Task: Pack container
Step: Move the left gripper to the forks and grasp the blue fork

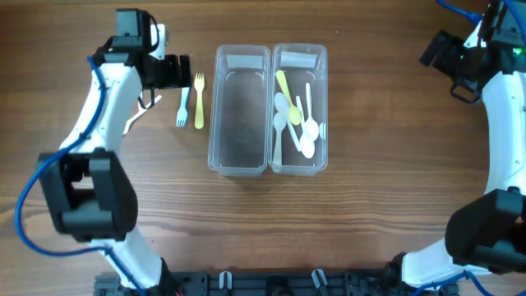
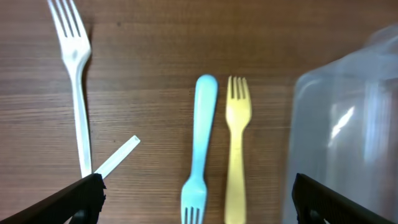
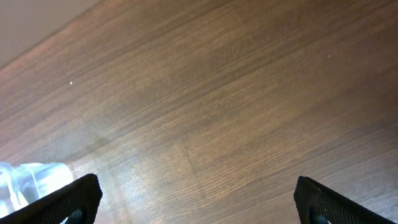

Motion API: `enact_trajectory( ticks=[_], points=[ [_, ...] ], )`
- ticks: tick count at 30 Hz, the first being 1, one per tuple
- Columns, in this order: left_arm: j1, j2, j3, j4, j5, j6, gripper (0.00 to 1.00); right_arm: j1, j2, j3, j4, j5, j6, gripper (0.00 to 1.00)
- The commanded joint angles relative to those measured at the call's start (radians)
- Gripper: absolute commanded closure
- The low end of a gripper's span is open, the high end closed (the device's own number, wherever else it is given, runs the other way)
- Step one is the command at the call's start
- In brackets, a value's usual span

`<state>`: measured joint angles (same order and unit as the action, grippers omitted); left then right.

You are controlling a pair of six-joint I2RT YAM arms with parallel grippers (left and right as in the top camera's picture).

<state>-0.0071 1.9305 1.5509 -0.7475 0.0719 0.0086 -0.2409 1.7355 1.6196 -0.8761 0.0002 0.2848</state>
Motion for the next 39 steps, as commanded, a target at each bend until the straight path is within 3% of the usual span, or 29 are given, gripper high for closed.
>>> enact_trajectory(
  ticks=[1,9,18,25,32,36,39],
  points=[
    [0.005,0.116,0.014,0.014,-0.014,0.063,0.05,0.002,0.010,0.009,-0.001,-0.014,0.011,0.00],
    [-0.005,0.188,0.014,0.055,-0.013,0.083,0.10,0.002,0.010,0.009,-0.004,-0.051,0.011,0.00],
    [-0.009,0.237,0.013,0.060,-0.013,0.093,0.25,0.002,0.010,0.009,-0.018,-0.054,0.011,0.00],
    [-0.029,0.271,0.011,0.049,0.027,0.142,0.27,0.002,0.010,0.009,-0.023,-0.054,0.010,0.00],
    [-0.049,0.275,0.010,0.048,-0.004,0.141,0.58,0.002,0.010,0.009,-0.024,-0.054,0.010,0.00],
    [-0.049,0.275,0.010,0.018,-0.033,0.141,0.66,0.002,0.010,0.009,-0.030,-0.054,0.010,0.00],
    [-0.049,0.275,0.010,-0.006,-0.040,0.141,0.83,0.002,0.010,0.009,-0.034,-0.054,0.010,0.00]
  ],
)
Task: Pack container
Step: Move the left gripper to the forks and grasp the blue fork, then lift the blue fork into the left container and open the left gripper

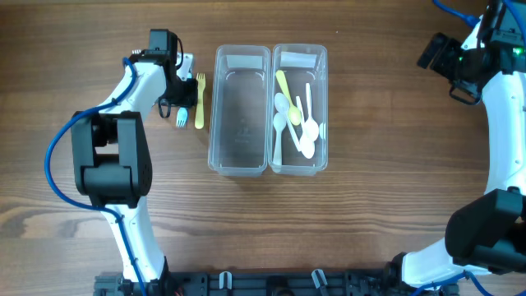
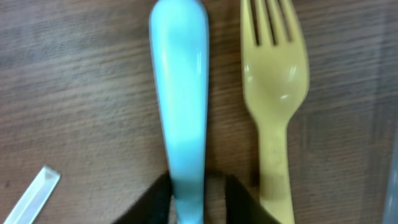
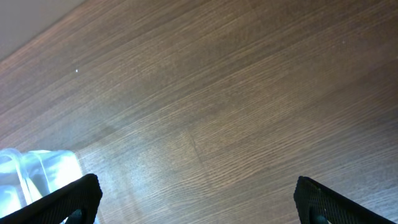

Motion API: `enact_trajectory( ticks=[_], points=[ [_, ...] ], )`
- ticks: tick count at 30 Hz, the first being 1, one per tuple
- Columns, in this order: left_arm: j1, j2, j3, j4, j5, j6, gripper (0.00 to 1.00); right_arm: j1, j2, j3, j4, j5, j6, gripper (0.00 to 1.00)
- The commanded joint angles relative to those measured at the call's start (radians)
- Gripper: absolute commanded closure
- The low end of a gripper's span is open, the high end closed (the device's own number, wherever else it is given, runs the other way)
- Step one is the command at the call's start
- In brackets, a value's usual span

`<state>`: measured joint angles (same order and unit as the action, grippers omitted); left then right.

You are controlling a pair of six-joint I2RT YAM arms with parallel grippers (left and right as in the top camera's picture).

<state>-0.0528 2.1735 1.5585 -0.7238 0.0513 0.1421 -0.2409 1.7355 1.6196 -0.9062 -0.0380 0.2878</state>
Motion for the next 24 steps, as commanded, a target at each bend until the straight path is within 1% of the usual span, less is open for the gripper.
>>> enact_trajectory(
  ticks=[1,2,8,12,18,22,24],
  points=[
    [-0.003,0.032,0.002,-0.038,-0.020,0.008,0.90,0.002,0.010,0.009,-0.005,-0.016,0.007,0.00],
    [-0.003,0.032,0.002,-0.044,-0.020,0.008,0.96,0.002,0.010,0.009,-0.005,-0.016,0.007,0.00],
    [-0.004,0.022,0.004,-0.082,-0.024,0.008,0.96,0.002,0.010,0.009,-0.025,-0.016,0.007,0.00],
    [-0.006,-0.031,0.029,-0.156,-0.050,0.008,0.96,0.002,0.010,0.009,-0.026,-0.016,0.008,0.00],
    [-0.048,-0.184,0.109,-0.270,-0.045,-0.024,0.96,0.002,0.010,0.009,-0.023,-0.016,0.008,0.00],
    [-0.122,-0.310,0.115,-0.287,-0.045,-0.070,0.96,0.002,0.010,0.009,-0.023,-0.016,0.007,0.00],
    [-0.163,-0.354,0.115,-0.286,-0.044,-0.117,0.96,0.002,0.010,0.009,-0.023,-0.016,0.007,0.00]
  ],
)
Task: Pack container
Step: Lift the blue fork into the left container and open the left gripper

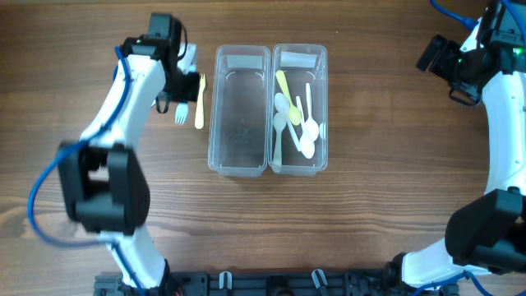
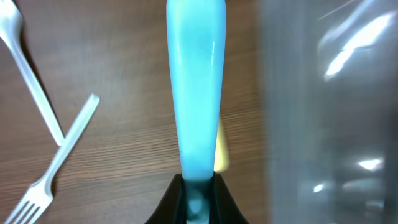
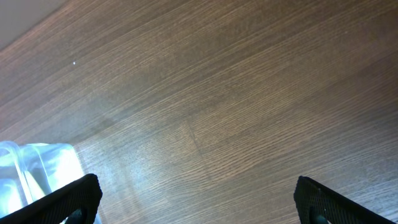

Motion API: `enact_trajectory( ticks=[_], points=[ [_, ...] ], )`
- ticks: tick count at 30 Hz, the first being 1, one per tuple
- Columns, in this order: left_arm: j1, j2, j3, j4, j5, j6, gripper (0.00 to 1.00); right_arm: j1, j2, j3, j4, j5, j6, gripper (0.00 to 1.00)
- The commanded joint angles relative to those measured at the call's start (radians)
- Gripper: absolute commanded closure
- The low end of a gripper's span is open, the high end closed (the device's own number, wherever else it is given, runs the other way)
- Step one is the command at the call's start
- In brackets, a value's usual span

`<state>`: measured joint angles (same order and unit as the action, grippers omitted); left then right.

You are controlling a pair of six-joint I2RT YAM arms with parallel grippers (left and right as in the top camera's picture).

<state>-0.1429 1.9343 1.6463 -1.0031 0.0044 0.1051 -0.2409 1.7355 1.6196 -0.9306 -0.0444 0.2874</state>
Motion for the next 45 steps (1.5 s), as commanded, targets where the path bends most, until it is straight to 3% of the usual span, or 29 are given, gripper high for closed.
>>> enact_trajectory(
  ticks=[1,7,11,12,14,16,19,23,27,30,36,40,45],
  points=[
    [-0.094,-0.131,0.027,-0.005,0.006,-0.110,0.96,0.002,0.010,0.009,0.002,-0.009,0.008,0.00],
    [-0.222,-0.105,0.018,0.018,0.005,-0.292,0.96,0.002,0.010,0.009,0.001,-0.009,0.008,0.00],
    [-0.266,-0.040,0.004,0.064,0.005,-0.358,0.89,0.002,0.010,0.009,-0.001,-0.010,0.008,0.00],
    [-0.276,-0.017,0.004,0.071,0.005,-0.364,0.85,0.002,0.010,0.009,-0.002,-0.010,0.008,0.00],
    [-0.290,0.011,0.004,0.080,0.005,-0.364,0.66,0.002,0.010,0.009,-0.002,-0.010,0.008,0.00],
    [-0.294,0.021,0.004,0.095,0.000,-0.363,0.42,0.002,0.010,0.009,-0.002,-0.009,0.008,0.00],
    [-0.279,0.005,0.016,0.089,-0.014,-0.352,0.14,0.002,0.010,0.009,0.000,-0.009,0.008,0.00],
    [-0.219,-0.044,0.022,0.057,-0.014,-0.352,0.02,0.002,0.010,0.009,0.002,-0.009,0.007,0.00],
    [-0.133,-0.048,0.022,0.010,-0.014,-0.352,0.02,0.002,0.010,0.009,0.002,-0.009,0.004,0.00],
    [-0.064,-0.035,0.022,0.001,-0.014,-0.352,0.10,0.002,0.010,0.009,0.002,-0.009,0.004,0.00],
    [0.057,0.012,0.022,0.048,-0.014,-0.288,0.14,0.002,0.010,0.009,0.002,-0.009,0.005,0.00],
    [0.074,0.085,0.022,0.053,-0.013,-0.276,0.30,0.002,0.010,0.009,0.002,-0.009,0.004,0.00],
    [0.065,0.200,0.022,0.075,0.003,-0.277,0.30,0.002,0.010,0.009,0.002,-0.009,0.005,0.00]
  ],
)
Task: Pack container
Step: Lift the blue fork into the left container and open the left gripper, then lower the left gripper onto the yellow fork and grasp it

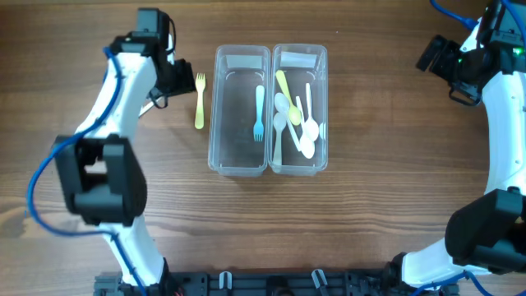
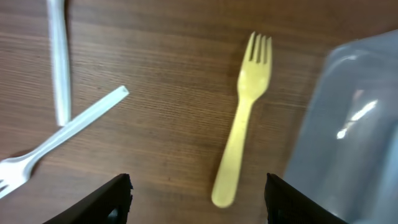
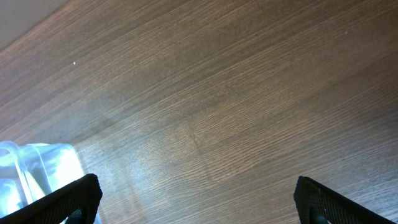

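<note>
Two clear containers stand side by side mid-table. The left container holds a blue fork. The right container holds several spoons, white and yellow-green. A yellow fork lies on the wood left of the containers. Two white forks lie crossed further left. My left gripper is open above the yellow fork, nothing between its fingers. My right gripper is open at the far right over bare wood.
The corner of the left container fills the right side of the left wrist view. A corner of the right container shows at the lower left of the right wrist view. The table is dark wood.
My left gripper was shut on the blue fork beside the containers. Now it is open near the yellow fork, and the blue fork lies inside the left container. The right arm is unchanged.
The blue and yellow forks lay side by side left of the empty left container, my left gripper open above them. Then the gripper closed around the blue fork's handle, then held it lifted. Now that fork lies in the left container and the gripper is open.
</note>
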Motion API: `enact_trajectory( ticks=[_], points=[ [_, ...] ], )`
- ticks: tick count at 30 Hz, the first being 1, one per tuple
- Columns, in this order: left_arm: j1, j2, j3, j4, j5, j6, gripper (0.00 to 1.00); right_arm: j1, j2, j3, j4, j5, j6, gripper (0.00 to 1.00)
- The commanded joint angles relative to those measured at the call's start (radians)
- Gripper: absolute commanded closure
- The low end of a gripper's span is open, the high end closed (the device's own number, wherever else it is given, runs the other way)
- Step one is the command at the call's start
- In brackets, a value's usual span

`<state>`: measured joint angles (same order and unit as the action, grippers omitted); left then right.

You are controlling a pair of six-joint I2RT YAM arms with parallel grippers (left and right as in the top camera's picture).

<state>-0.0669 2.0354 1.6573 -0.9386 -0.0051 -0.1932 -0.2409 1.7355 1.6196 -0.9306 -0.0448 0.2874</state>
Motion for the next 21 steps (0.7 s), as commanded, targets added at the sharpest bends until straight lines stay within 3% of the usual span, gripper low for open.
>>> enact_trajectory(
  ticks=[1,15,17,18,21],
  points=[
    [-0.014,0.123,0.011,0.016,0.027,0.022,0.30,0.002,0.010,0.009,0.001,-0.009,0.004,0.00],
    [-0.056,0.221,0.011,0.079,0.057,0.032,0.31,0.002,0.010,0.009,-0.001,-0.009,0.005,0.00],
    [-0.055,0.222,0.011,0.080,0.056,0.032,0.44,0.002,0.010,0.009,-0.002,-0.009,0.004,0.00],
    [-0.055,0.224,0.011,0.080,0.056,0.032,0.59,0.002,0.010,0.009,-0.002,-0.009,0.004,0.00],
    [-0.055,0.230,0.011,0.078,0.056,0.032,0.80,0.002,0.010,0.009,-0.002,-0.009,0.005,0.00]
  ],
)
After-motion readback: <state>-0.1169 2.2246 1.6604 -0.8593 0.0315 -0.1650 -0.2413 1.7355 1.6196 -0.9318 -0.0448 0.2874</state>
